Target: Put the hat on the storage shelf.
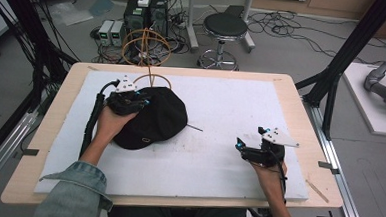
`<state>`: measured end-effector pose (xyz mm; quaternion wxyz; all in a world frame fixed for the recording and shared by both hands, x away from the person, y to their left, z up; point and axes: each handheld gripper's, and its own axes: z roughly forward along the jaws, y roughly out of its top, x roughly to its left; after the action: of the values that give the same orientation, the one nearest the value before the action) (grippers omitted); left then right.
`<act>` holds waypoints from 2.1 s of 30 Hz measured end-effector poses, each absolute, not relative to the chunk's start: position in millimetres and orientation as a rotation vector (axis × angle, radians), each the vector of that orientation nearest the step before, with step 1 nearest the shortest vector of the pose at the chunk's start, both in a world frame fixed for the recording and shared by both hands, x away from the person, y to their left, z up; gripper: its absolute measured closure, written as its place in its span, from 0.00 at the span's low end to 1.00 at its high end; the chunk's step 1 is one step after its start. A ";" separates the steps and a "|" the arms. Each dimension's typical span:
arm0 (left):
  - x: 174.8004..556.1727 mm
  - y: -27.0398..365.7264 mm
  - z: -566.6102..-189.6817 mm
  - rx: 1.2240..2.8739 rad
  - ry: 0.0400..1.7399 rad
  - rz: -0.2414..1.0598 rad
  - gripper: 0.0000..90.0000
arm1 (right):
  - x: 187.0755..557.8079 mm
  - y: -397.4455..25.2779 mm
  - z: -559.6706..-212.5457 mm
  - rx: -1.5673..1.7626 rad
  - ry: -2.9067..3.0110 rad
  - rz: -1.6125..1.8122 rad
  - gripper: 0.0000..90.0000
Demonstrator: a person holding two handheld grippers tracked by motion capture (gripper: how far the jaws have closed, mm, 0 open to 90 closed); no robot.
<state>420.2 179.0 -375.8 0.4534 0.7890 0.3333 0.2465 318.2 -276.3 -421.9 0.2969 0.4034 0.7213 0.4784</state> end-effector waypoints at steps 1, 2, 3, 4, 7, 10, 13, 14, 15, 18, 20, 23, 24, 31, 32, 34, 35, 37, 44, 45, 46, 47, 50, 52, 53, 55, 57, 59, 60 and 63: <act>420.0 179.0 -375.5 1.949 0.821 0.608 0.86 | 318.8 -277.0 -421.9 1.063 1.913 1.268 0.13; 419.6 178.9 -375.2 1.946 0.820 0.606 0.86 | 318.8 -277.0 -421.9 1.063 1.913 1.268 0.13; 419.4 179.5 -374.5 1.947 0.813 0.603 0.89 | 319.0 -277.1 -422.0 1.065 1.913 1.270 0.13; 418.8 179.7 -373.9 1.944 0.811 0.600 0.91 | 318.8 -277.0 -422.1 1.070 1.916 1.269 0.13; 417.1 180.5 -371.4 1.934 0.802 0.595 0.92 | 319.1 -277.0 -422.2 1.071 1.914 1.268 0.13; 414.2 181.6 -368.0 1.914 0.787 0.589 0.93 | 318.7 -277.1 -422.0 1.077 1.911 1.269 0.13; 410.9 181.9 -364.4 1.898 0.766 0.579 0.93 | 318.0 -277.4 -421.6 1.082 1.912 1.267 0.13; 409.7 181.8 -363.1 1.893 0.761 0.579 0.93 | 318.1 -277.6 -421.7 1.081 1.912 1.266 0.13; 407.1 181.3 -360.6 1.885 0.750 0.573 0.93 | 318.0 -278.0 -421.5 1.080 1.911 1.265 0.13; 404.8 180.9 -358.4 1.881 0.740 0.570 0.93 | 318.2 -278.5 -421.6 1.080 1.909 1.268 0.13; 403.0 180.9 -356.2 1.873 0.729 0.563 0.93 | 318.8 -278.6 -421.7 1.079 1.906 1.268 0.13; 400.9 181.7 -353.0 1.872 0.712 0.548 0.93 | 318.5 -278.0 -421.9 1.082 1.914 1.267 0.13; 400.3 181.5 -351.9 1.871 0.707 0.546 0.93 | 318.5 -278.0 -421.9 1.082 1.914 1.267 0.13; 393.0 180.5 -338.7 1.858 0.657 0.528 0.94 | 318.8 -278.3 -422.0 1.091 1.916 1.262 0.12; 391.5 179.7 -333.3 1.849 0.649 0.505 0.94 | 319.3 -278.3 -422.3 1.087 1.917 1.263 0.13; 390.3 178.5 -329.8 1.851 0.640 0.503 0.94 | 318.8 -278.3 -422.0 1.092 1.914 1.264 0.13; 388.8 176.8 -326.5 1.848 0.627 0.503 0.94 | 319.4 -278.9 -422.1 1.083 1.908 1.267 0.13; 384.5 171.9 -315.8 1.851 0.596 0.513 0.94 | 319.2 -279.1 -421.9 1.084 1.909 1.267 0.13; 373.6 164.6 -291.1 1.839 0.542 0.528 0.94 | 318.8 -280.3 -421.6 1.094 1.903 1.265 0.13; 373.6 164.6 -291.1 1.839 0.542 0.528 0.93 | 318.7 -280.6 -421.8 1.102 1.903 1.265 0.13; 372.0 163.7 -287.3 1.837 0.533 0.524 0.93 | 319.3 -281.4 -421.8 1.099 1.900 1.266 0.13; 368.7 161.7 -279.7 1.833 0.520 0.531 0.93 | 319.1 -281.7 -421.7 1.105 1.897 1.269 0.13; 365.7 160.5 -271.7 1.828 0.502 0.528 0.93 | 318.9 -282.4 -421.5 1.108 1.896 1.269 0.13; 362.7 159.7 -264.0 1.813 0.492 0.529 0.93 | 318.9 -282.4 -421.6 1.111 1.895 1.269 0.13; 362.0 160.4 -260.2 1.804 0.486 0.520 0.93 | 319.0 -282.4 -421.6 1.106 1.897 1.268 0.13; 361.5 162.3 -253.2 1.777 0.485 0.502 0.93 | 318.9 -282.0 -421.7 1.107 1.897 1.269 0.13; 361.4 164.4 -246.0 1.757 0.484 0.497 0.93 | 319.2 -281.8 -421.8 1.111 1.897 1.267 0.13; 361.8 168.9 -234.9 1.726 0.479 0.491 0.94 | 319.6 -282.0 -422.2 1.112 1.903 1.264 0.13; 361.8 168.9 -234.9 1.726 0.479 0.491 0.94 | 319.8 -282.1 -422.3 1.111 1.903 1.265 0.13; 362.0 173.7 -223.0 1.707 0.477 0.505 0.94 | 320.1 -282.0 -422.4 1.110 1.904 1.265 0.13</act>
<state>362.0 173.7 -223.0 0.6048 0.7376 0.2061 0.2184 320.1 -282.0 -422.4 0.2957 0.4174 0.7157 0.4756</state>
